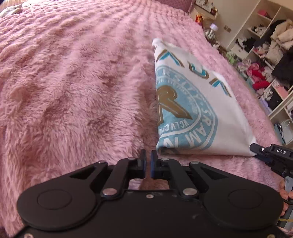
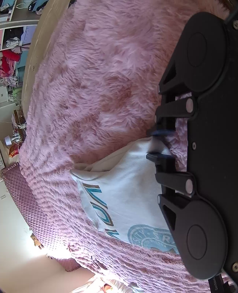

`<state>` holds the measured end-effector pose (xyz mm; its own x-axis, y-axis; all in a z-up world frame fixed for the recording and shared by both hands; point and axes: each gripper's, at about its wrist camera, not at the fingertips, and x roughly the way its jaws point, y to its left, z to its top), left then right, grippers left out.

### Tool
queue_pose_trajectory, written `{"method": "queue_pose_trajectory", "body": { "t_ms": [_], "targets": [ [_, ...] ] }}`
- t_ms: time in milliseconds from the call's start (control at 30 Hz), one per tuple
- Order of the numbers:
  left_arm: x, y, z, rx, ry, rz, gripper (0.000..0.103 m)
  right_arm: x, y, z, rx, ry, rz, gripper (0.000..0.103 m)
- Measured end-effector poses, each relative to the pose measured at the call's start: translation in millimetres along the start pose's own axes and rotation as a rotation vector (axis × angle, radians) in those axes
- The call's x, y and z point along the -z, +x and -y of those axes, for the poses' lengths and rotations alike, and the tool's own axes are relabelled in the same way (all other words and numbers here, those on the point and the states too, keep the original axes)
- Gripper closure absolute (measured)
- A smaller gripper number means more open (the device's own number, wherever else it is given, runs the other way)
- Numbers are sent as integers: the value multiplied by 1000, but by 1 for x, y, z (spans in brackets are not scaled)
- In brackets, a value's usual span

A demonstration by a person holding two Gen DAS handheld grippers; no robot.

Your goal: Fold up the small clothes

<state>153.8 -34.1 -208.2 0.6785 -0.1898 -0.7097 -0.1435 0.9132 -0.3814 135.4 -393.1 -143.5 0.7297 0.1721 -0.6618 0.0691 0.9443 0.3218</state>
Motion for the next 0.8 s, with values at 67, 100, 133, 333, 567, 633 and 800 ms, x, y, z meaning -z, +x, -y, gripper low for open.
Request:
{"method": "queue_pose_trajectory", "body": {
  "t_ms": [67,100,133,333,567,633,800],
  "targets": [
    [-4,-18,4,14,25,68,96,-3,-17,-3,3,-8,81,56],
    [-8,-21,7,28,39,81,95,-4,-25,-6,-5,-25,119,56],
    [-11,-22,9,54,41,91,94,-5,-29,-10,-18,-45,141,56],
    [-24,4,30,191,50,55,87,-4,-20,-39,-143,-181,97,56],
    [-21,43,18,140,-5,-67,91,9,10,-19,-53,-139,11,69],
    [-24,46,13,153,-27,-84,93,11,12,-10,-80,-105,8,69],
    [-41,22,15,224,-84,-39,68,-3,0,-26,-87,-138,31,61]
  ]
}}
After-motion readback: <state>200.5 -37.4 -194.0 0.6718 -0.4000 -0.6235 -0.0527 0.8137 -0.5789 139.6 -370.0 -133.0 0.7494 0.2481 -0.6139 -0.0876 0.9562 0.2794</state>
